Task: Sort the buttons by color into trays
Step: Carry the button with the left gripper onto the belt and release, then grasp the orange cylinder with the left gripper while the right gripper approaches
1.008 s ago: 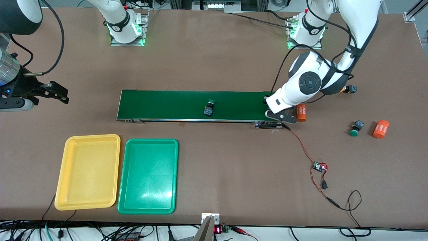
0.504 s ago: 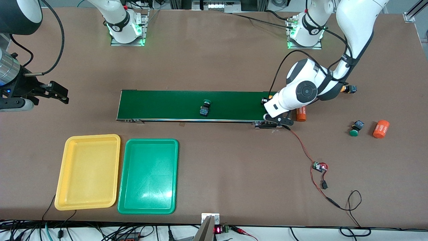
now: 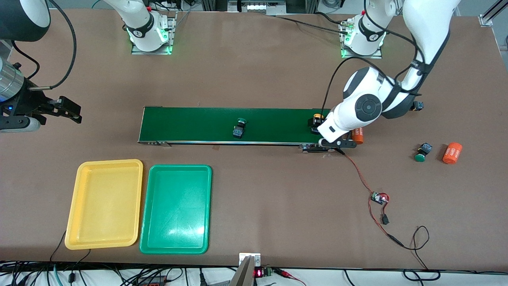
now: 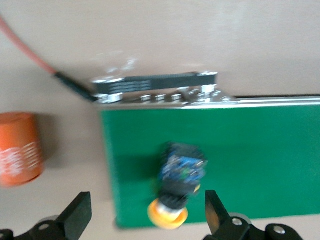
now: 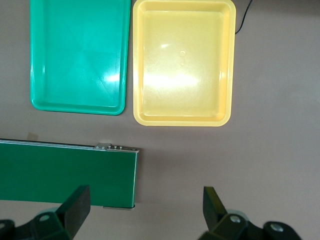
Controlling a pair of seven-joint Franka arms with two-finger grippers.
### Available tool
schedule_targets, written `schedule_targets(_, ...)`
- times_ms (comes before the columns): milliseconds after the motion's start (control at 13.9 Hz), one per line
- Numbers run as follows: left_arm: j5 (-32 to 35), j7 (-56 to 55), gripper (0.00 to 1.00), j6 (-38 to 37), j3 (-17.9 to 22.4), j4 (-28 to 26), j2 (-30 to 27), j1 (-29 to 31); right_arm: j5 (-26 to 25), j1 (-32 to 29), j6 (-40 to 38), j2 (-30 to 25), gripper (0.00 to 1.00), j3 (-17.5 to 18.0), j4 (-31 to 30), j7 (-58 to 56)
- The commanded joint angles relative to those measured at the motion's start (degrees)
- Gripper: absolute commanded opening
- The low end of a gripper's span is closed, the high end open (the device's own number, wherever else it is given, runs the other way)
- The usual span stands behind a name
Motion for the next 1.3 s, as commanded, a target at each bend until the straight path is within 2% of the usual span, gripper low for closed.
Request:
schedule_targets(0,1.3,-0.4,1.00,-11.3,0.7,7.6,0.0,4.6,0.4,0.2,-0.1,-0.3,1.00,0.2,-0.5,-0.9)
schedule_targets(144,2.3,3.3,1.00,-11.3,0.8,8.0,1.2,9.4,0.4,0.0,-0.1,0.1,1.00,0.2,-0.5,-0.8)
schedule_targets(288,3.5,4.6,1.00,-8.3,1.0,7.7,2.2,11.9,0.4,-0.1,-0.2,2.0,1.00,0.2,-0.4,-0.9)
schedule_targets(504,8.1,4.7,1.00,-6.2,0.9,6.6,5.1,12.9,0.4,-0.3,-0.2,3.6,1.00,0.2,-0.3,-0.9)
schedule_targets(864,9.8,5.0,1.00,10.0,0.9,-4.7,5.2,14.0,0.2,0.0,-0.2,4.0,1.00,0.2,-0.3,-1.1)
schedule_targets(1224,9.8,13.2,1.00,11.0,1.0,-5.3,6.4,16.0,0.1,0.1,-0.3,4.7,1.00,0.2,-0.4,-1.4)
